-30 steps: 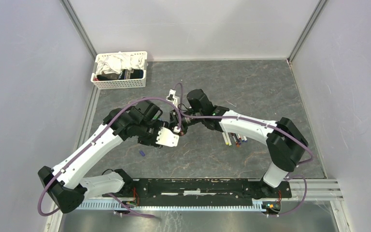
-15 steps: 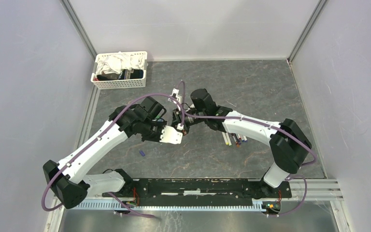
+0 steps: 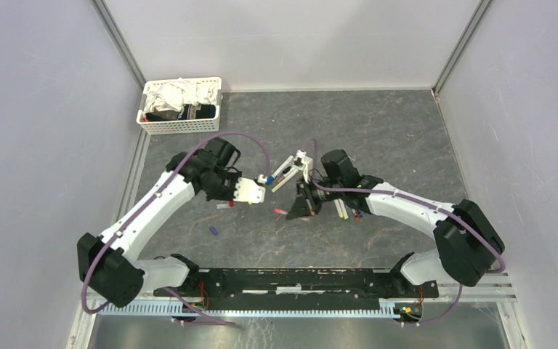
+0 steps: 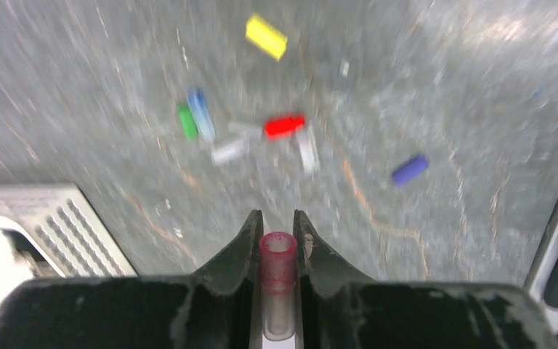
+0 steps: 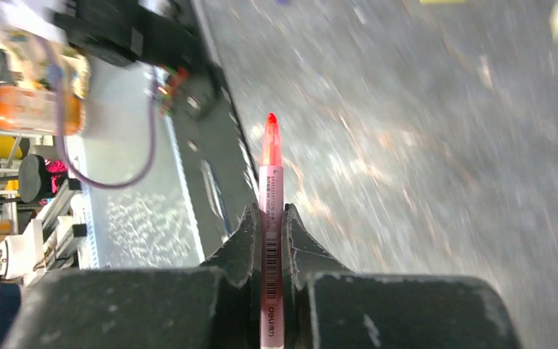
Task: Open the pen caps
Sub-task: Place the pen cap at the center of the board, then place the pen at the center of the board.
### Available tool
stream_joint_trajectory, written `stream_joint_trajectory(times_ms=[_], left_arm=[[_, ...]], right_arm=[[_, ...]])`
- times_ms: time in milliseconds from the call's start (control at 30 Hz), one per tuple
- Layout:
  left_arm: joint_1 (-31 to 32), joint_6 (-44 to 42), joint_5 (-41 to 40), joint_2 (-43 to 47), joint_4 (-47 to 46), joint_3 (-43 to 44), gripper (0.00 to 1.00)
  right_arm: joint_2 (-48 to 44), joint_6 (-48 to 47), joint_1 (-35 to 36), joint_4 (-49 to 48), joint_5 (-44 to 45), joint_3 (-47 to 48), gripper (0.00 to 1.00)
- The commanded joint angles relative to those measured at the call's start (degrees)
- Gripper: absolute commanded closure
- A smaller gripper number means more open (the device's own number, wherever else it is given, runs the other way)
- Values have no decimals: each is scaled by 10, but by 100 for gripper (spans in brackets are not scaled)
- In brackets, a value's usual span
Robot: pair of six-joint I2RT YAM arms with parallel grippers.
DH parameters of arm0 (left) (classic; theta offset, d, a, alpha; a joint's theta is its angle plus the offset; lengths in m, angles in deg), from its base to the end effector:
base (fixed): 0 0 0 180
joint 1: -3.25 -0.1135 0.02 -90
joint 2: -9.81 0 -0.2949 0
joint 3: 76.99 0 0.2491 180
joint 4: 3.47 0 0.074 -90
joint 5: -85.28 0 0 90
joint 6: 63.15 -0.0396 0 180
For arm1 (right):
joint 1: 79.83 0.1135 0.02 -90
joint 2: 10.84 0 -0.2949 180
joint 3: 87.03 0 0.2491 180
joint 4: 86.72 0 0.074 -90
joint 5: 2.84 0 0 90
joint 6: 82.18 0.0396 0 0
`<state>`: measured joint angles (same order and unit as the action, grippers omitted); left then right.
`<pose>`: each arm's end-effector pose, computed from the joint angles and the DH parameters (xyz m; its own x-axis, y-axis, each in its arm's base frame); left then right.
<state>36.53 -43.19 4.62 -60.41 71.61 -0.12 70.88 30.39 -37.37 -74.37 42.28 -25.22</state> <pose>0.1714 -0.1202 0.3147 0.2904 0.9188 -0.2674 0.9326 -0.2092 0.2940 0.2010 0.2218 0.2660 -0.7162 -0.2867 -0.6363 -0.6971 0.2491 0.6724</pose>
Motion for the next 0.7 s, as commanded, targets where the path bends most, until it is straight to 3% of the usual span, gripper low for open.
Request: stream_joint_trajectory(times_ms=[0, 133, 400, 667], left_arm=[[-65, -77, -67, -25, 49, 20, 98], [-78, -71, -68, -41, 16, 16, 98], [-80, 71, -12, -131, -118, -23, 98], [-85, 139, -28, -214, -239, -56, 97]], right_arm=[[-22, -82, -24, 162, 33, -41, 100], [-36, -88, -33, 187, 111, -37, 100], [-51, -26, -38, 167, 429, -30, 100], [4, 8, -38, 136, 529, -32, 100]])
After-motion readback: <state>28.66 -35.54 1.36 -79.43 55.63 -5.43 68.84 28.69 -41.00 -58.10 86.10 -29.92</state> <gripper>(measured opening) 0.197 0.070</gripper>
